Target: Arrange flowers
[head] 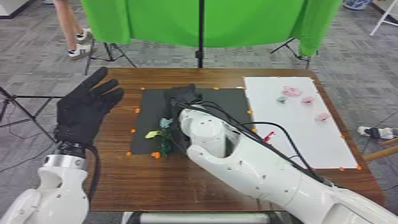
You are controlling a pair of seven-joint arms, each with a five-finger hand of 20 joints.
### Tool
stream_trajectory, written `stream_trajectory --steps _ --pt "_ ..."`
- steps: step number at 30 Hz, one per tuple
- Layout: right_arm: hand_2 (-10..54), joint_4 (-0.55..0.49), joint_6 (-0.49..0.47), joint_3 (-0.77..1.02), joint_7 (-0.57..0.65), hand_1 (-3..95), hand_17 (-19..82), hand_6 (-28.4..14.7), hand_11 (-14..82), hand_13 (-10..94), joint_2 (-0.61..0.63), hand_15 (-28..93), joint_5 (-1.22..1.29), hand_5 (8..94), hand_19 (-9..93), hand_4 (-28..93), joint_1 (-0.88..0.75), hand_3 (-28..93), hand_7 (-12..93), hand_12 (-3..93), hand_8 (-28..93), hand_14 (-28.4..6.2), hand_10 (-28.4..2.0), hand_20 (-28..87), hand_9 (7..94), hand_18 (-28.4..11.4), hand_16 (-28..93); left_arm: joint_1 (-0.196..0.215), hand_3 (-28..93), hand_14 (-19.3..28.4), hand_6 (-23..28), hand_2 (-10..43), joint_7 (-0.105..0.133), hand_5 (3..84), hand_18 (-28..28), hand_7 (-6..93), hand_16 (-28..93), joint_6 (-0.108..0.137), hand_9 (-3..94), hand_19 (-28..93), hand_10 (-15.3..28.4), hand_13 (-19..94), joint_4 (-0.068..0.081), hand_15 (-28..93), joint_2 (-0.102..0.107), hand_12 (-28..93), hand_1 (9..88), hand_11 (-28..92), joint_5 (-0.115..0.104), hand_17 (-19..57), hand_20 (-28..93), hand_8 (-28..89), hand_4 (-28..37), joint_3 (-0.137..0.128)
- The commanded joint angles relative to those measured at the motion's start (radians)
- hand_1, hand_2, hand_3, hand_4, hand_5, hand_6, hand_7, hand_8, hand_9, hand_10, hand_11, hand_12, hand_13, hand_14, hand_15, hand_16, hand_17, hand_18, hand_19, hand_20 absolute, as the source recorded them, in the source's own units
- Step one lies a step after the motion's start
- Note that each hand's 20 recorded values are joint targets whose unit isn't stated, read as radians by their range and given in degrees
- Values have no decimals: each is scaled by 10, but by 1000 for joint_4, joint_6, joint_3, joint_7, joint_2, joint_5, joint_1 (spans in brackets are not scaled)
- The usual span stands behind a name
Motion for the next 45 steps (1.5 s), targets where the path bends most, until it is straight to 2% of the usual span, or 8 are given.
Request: stream_trajectory --steps 1,6,12,18,25,31,41,45 --pt "-95 -89 35 87 40 334 153 -38 545 519 24 895 74 558 906 -283 10 804 130 194 -121 -159 -160 651 608 -230 149 50 799 278 103 76 7 401 284 134 -86 18 371 616 207 273 -8 549 -27 113 254 261 -4 -74 77 -96 -208 -11" --pt "-95 -186 35 203 51 336 138 -47 498 483 91 887 121 533 893 -283 -45 823 122 170 -118 -176 -178 659 577 -229 132 82 798 278 102 76 11 400 284 134 -87 28 372 616 207 273 -18 549 -35 113 255 261 -6 -74 77 -96 -209 -14" --pt "-95 -311 126 332 84 338 132 -47 436 460 259 874 172 513 886 -283 -139 829 119 155 -116 -187 -188 663 560 -228 114 124 797 278 102 76 19 400 284 134 -87 38 371 616 208 273 -31 550 -45 113 255 260 -9 -74 77 -96 -209 -26" --pt "-95 -392 261 450 177 338 133 -47 387 454 474 868 150 514 885 -283 -294 828 122 147 -115 -192 -192 663 555 -227 104 123 798 279 102 75 38 400 284 133 -87 39 371 616 207 273 -25 550 -42 113 255 261 -20 -74 77 -96 -209 -17" --pt "-95 -345 342 544 336 336 139 -47 316 439 599 846 159 512 887 -283 -408 824 127 140 -118 -197 -201 656 535 -227 90 135 789 279 101 79 69 398 284 132 -87 35 370 615 208 272 -16 550 -44 113 244 261 -36 -75 77 -96 -221 -12" --pt "-95 -263 344 521 420 336 153 -38 248 428 655 816 194 502 891 -283 -403 821 134 135 -120 -200 -216 643 506 -230 71 153 778 281 96 94 113 391 284 129 -86 39 364 610 206 268 -11 547 -28 111 212 254 -54 -76 76 -96 -268 -2" --pt "-95 -133 238 455 450 339 155 -23 189 397 657 791 240 472 895 -283 -359 823 138 133 -122 -206 -226 631 462 -233 52 151 752 281 90 102 113 379 284 121 -81 38 344 594 200 258 -4 534 -23 115 171 235 -56 -81 79 -93 -282 4" --pt "-95 -101 231 434 476 343 155 -12 174 407 646 781 261 484 892 -283 -354 823 145 132 -127 -206 -223 628 481 -233 46 147 753 282 90 103 94 378 284 121 -79 32 346 591 203 258 0 533 -35 118 172 238 -51 -81 84 -93 -283 2"
